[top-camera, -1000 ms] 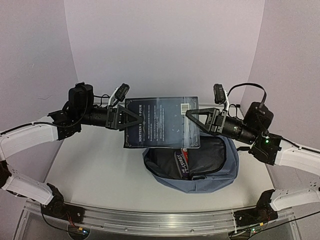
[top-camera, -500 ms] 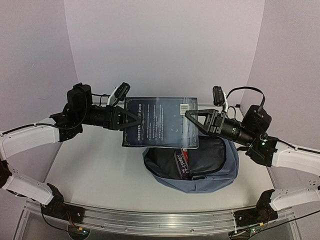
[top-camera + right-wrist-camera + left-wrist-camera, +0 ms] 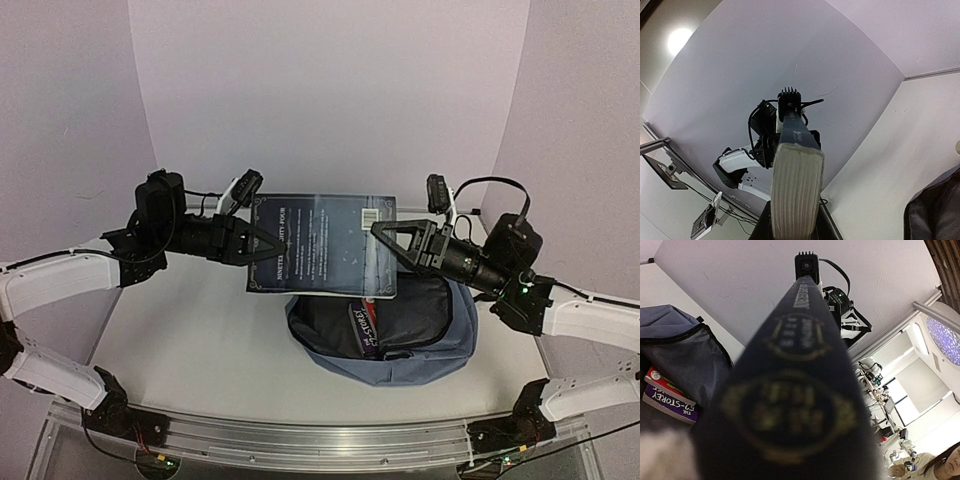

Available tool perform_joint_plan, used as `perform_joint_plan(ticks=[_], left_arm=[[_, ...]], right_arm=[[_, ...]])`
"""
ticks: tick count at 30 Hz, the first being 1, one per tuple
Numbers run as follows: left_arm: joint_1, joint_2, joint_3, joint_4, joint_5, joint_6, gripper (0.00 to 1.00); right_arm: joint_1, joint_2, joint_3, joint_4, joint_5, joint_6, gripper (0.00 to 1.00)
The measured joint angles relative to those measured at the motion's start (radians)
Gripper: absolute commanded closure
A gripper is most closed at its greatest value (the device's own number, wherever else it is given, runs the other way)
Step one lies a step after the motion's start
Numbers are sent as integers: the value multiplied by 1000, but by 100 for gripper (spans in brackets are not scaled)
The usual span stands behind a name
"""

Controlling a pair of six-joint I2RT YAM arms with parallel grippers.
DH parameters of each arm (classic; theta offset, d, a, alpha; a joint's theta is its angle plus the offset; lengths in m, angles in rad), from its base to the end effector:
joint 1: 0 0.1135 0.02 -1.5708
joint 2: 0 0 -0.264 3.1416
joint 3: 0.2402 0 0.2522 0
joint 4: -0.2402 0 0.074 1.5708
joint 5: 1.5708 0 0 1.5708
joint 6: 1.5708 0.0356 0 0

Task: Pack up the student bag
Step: Pick up the book from the center of the board.

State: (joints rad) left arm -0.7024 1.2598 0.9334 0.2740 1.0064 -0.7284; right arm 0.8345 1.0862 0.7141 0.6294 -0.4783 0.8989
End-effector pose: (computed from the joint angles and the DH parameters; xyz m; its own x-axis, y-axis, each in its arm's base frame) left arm 0.1969 -0.2060 0.3382 -0.6886 0.1163 -0.7158 0.7119 -0.0796 -0.6978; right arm 0.1552 0.1956 0.3408 -0.6424 0.3259 -0.6936 -0.7293 0.0182 0.6840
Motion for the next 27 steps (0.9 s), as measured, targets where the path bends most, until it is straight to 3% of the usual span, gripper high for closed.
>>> perform_joint_plan(ticks=[1, 4, 8, 10, 20, 27], left_arm=[[-2, -5, -2, -2, -5, -2, 100], [-8, -22, -8, -20, -27, 0, 100], [-12, -57, -9, -126, -128, 18, 100], [-5, -72, -10, -183, -183, 21, 100], [103, -101, -97, -363, -403, -76, 100], [100, -101, -140, -351, -408, -140, 100]], right_arm=[[0, 0, -1, 3, 0, 0, 89], [1, 0, -2, 3, 6, 0, 46], [2, -8, 8, -55, 85, -31, 17], [2, -14, 46, -182, 174, -69, 5], [-29, -25, 309, -873, 714, -192, 2], [-234, -26, 199, -1057, 697, -214, 2]])
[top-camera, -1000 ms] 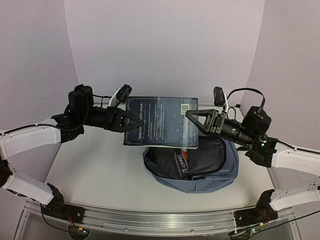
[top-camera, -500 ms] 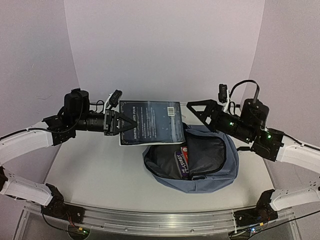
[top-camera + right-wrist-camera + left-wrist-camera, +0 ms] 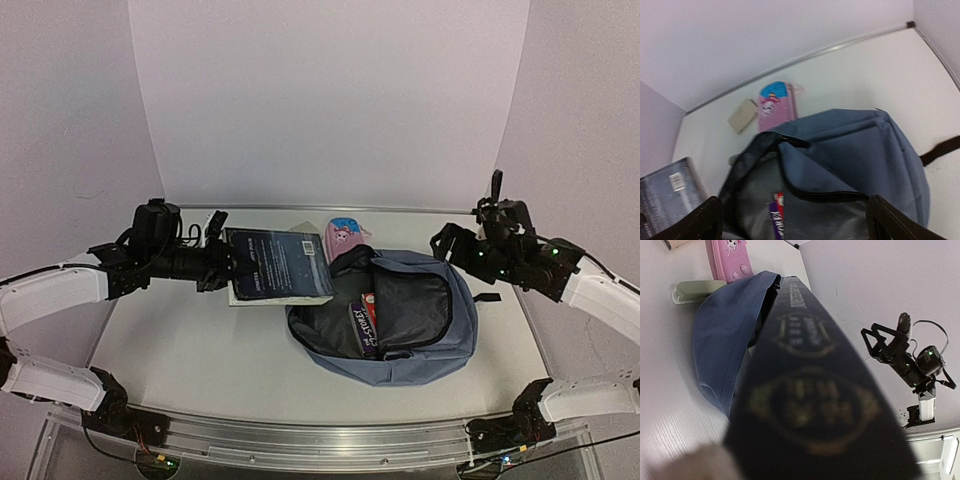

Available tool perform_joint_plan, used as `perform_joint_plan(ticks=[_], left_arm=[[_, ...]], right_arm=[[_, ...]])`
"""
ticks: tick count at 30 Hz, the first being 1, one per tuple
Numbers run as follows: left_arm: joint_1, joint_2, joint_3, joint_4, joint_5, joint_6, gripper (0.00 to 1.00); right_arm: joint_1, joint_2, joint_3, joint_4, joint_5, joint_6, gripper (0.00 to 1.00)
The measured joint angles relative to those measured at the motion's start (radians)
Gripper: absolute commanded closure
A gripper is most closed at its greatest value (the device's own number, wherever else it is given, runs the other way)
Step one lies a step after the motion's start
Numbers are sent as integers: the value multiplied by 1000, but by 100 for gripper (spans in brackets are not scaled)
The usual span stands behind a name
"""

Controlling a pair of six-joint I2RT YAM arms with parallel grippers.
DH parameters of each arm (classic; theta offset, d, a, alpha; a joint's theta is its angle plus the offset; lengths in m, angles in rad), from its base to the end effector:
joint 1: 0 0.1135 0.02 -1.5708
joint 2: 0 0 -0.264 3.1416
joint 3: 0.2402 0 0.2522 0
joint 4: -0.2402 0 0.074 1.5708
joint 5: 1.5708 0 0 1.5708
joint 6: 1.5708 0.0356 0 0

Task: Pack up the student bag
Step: Pick up the book from the center of the board, then place the book in the student bag.

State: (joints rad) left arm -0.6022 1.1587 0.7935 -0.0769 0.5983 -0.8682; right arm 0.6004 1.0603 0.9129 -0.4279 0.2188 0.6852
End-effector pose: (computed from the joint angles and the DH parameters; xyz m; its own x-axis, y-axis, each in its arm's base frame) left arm 0.2012 -0.1627 0.2797 -0.9052 -0.1430 -0.4002 0.3045 0.4386 -0.8455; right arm 0.1969 0.1255 0.3080 -0.6015 0.3368 -0.7244 -0.0266 0.8978 0.4395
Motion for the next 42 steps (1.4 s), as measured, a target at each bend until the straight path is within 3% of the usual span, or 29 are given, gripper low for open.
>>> perform_joint_plan(ticks=[4, 11, 21, 28, 29, 33, 36, 42], left_arm=[[0, 0, -4, 9, -1, -21, 100], [0, 0, -5, 27, -1, -31, 100], [0, 0, -5, 35, 1, -49, 100], [0, 0, -5, 35, 1, -50, 100], [0, 0, -5, 35, 1, -50, 100], [0, 0, -5, 35, 3, -49, 100], [0, 3, -5, 35, 4, -49, 100], [-6, 61, -5, 111, 2, -109, 100]], right_arm=[[-93, -3, -104, -47, -109, -10, 5], [-141, -76, -201, -56, -266, -16, 19], [-146, -35, -242, 23, -335, 0, 43], [-146, 29, -261, 87, -347, 1, 51], [-146, 34, -265, 90, -347, 1, 54], [-146, 37, -277, 104, -349, 7, 83], [-147, 38, -278, 123, -355, 15, 98], [-147, -13, -270, 126, -367, 25, 100]])
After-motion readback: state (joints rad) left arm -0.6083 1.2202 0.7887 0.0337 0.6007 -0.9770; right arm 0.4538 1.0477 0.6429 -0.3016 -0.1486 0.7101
